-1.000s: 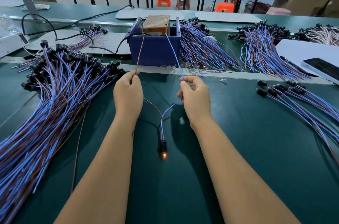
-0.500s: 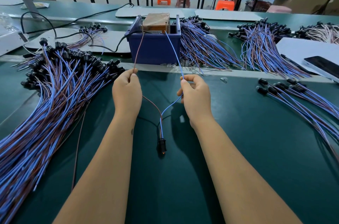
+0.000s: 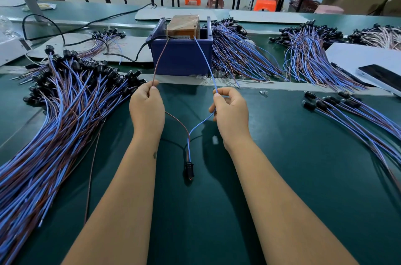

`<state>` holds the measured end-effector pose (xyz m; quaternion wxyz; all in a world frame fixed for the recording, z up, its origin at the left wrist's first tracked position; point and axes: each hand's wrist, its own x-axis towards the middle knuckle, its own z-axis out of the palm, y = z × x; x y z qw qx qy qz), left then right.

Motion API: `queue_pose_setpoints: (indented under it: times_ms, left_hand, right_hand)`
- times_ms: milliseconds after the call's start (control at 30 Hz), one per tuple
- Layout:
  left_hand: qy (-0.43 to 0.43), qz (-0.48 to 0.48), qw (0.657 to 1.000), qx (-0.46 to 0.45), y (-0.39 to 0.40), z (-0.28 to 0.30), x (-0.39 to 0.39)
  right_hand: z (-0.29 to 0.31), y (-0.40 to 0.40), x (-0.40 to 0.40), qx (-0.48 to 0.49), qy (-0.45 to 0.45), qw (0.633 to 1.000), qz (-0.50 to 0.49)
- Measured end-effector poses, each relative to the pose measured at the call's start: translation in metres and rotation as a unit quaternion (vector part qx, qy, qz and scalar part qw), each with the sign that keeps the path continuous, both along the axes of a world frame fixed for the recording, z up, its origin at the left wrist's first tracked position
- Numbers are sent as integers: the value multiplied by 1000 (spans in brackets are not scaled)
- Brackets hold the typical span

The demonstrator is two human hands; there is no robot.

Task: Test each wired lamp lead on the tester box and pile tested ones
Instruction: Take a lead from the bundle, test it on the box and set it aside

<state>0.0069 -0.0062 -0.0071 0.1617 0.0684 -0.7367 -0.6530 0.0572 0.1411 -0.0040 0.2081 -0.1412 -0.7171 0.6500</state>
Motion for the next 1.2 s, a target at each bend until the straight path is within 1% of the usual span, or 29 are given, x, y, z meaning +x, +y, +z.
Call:
queue_pose_setpoints:
  times_ms: [400, 1033, 1133, 1200]
  left_hand:
    - [10, 4, 1000, 25, -1, 0, 0]
    - [9, 2, 999, 32, -2, 0, 1]
    - [-2, -20, 997, 70, -1, 2, 2]
    - [-10, -76, 989, 127, 2, 6, 3]
  right_hand:
    - [1, -2, -2, 2, -2, 1000, -27]
    - [4, -2, 2, 2, -6, 1000, -22]
    - [6, -3, 4, -3, 13, 1000, -10]
    - [6, -4, 6, 2, 33, 999, 10]
